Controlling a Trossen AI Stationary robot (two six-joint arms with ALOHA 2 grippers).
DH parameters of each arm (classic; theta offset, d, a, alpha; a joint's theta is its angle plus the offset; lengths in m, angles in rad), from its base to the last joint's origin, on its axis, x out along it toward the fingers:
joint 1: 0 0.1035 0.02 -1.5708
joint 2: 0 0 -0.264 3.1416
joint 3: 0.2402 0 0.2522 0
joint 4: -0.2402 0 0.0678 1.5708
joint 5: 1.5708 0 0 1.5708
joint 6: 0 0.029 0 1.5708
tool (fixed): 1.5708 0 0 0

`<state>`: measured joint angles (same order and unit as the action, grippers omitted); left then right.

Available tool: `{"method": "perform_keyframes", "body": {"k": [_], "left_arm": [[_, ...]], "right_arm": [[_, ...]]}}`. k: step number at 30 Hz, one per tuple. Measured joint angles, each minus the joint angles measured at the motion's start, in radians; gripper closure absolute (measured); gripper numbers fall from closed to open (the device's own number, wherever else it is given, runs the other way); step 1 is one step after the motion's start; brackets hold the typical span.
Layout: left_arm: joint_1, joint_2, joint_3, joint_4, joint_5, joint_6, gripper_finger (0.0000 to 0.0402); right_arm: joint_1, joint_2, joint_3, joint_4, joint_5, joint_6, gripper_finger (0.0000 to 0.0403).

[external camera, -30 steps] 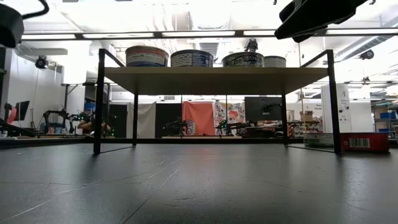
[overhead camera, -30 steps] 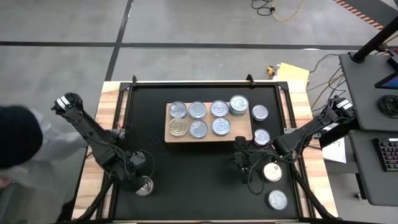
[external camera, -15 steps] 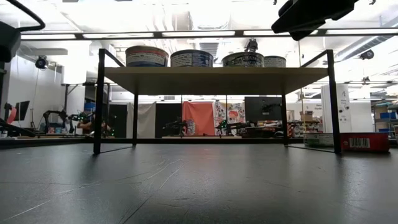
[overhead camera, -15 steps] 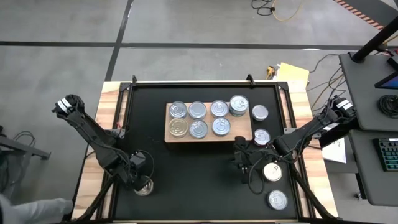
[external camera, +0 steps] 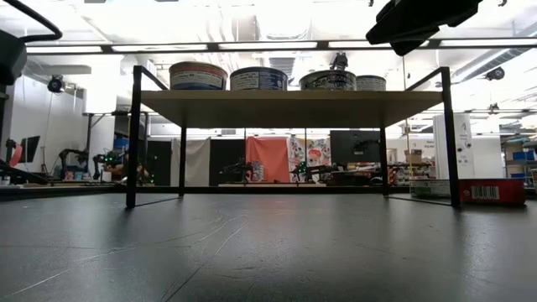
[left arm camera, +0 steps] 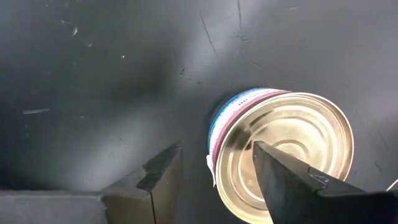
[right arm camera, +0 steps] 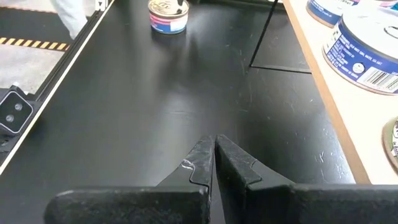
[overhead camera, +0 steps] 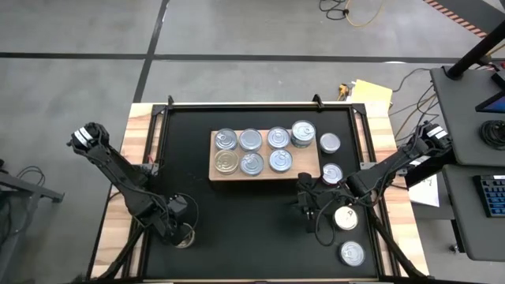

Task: Stack canned seafood by type on shelf
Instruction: Stack the blue tuna can on the blue tuna can

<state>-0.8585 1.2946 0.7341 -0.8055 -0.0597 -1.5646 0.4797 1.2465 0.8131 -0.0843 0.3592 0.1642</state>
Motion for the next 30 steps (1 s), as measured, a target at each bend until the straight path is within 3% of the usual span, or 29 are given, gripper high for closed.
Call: {"method": "perform_keyframes", "body": {"k": [12, 17, 21, 24, 30], "left_arm": [[0.0, 0.007, 0.003, -0.008, 0.004, 0.03, 0.0246], [0.0, 0.007, 0.109, -0.141, 0.014, 0.035, 0.0247], [0.0, 0.022, 0.203, -0.165, -0.071, 0.035, 0.0253], [0.001, 0.077, 0.26, -0.146, -0.076, 0.01, 0.0282], [-0.01, 0.244, 0.37, -0.152, -0.029, -0.035, 0.039]], "right_arm": [[0.0, 0.0, 0.0, 0.0, 0.0, 0.0, 0.0394], [0.0, 0.0, 0.0, 0.0, 0.0, 0.0, 0.0394], [0.0, 0.0, 0.0, 0.006, 0.0, 0.0, 0.0394], [0.0, 0.0, 0.0, 0.012, 0.0, 0.0, 0.0394], [0.0, 0.0, 0.0, 0.013, 0.0, 0.001, 0.0394]]}}
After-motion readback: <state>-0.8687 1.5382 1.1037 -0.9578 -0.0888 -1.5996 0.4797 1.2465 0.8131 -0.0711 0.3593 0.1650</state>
